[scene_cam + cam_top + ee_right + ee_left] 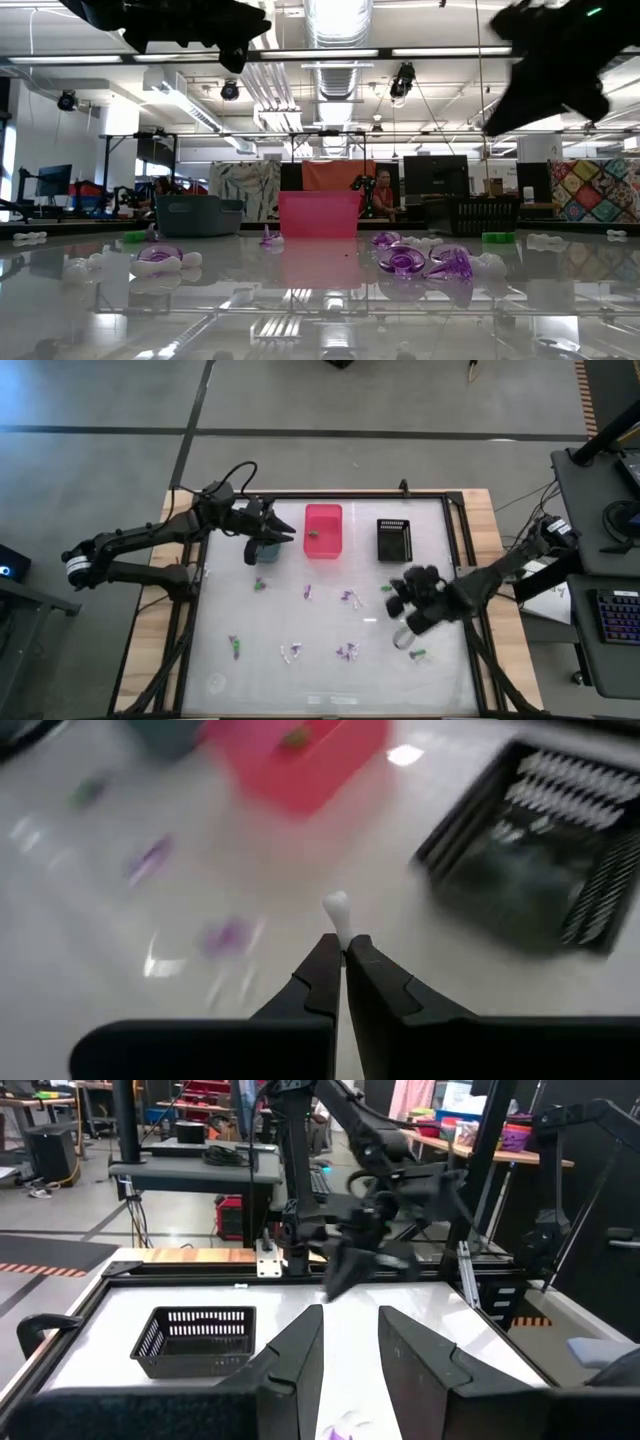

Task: Sort Halloween decoration
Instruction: Put the white bone toy into the black bin, then put the purple witch hat toy into the blue bin

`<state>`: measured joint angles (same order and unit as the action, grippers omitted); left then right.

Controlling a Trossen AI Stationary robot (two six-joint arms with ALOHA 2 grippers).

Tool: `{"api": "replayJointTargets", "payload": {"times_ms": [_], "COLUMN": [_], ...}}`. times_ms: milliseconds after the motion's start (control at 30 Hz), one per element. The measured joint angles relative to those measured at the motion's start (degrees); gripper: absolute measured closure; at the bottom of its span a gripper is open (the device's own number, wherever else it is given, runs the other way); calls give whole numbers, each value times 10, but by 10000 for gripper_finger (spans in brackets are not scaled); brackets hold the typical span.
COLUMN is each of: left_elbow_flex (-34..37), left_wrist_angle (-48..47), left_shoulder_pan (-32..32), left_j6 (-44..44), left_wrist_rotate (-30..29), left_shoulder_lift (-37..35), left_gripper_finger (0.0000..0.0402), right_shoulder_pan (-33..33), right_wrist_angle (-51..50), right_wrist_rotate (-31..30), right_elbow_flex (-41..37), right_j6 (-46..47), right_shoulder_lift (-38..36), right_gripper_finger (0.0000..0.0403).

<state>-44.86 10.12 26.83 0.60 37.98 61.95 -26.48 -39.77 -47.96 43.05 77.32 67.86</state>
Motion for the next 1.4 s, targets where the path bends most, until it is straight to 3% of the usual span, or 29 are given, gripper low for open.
{"api": "replayJointTargets", "payload": {"times_ms": [133,267,567,933,1400], "left_elbow_flex": [0,0,0,0,3], "left_wrist_angle": [1,1,2,2,-4], "left_shoulder_pan": [0,0,0,0,-1], "left_j6": [1,1,1,1,-20], "left_wrist_rotate": [0,0,0,0,0], "left_shoulder_lift": [0,0,0,0,1], "left_gripper_finger": [320,320,320,320,320], "right_shoulder_pan": [121,228,372,422,422], "right_wrist_angle": [28,48,47,47,65], "right_wrist_rotate": [40,100,170,215,210], "right_elbow_flex": [0,1,5,5,5], "right_j6": [2,-63,-173,-212,-245], "right_shoulder_lift": [6,6,7,9,9], "right_gripper_finger": [394,394,394,382,256]}}
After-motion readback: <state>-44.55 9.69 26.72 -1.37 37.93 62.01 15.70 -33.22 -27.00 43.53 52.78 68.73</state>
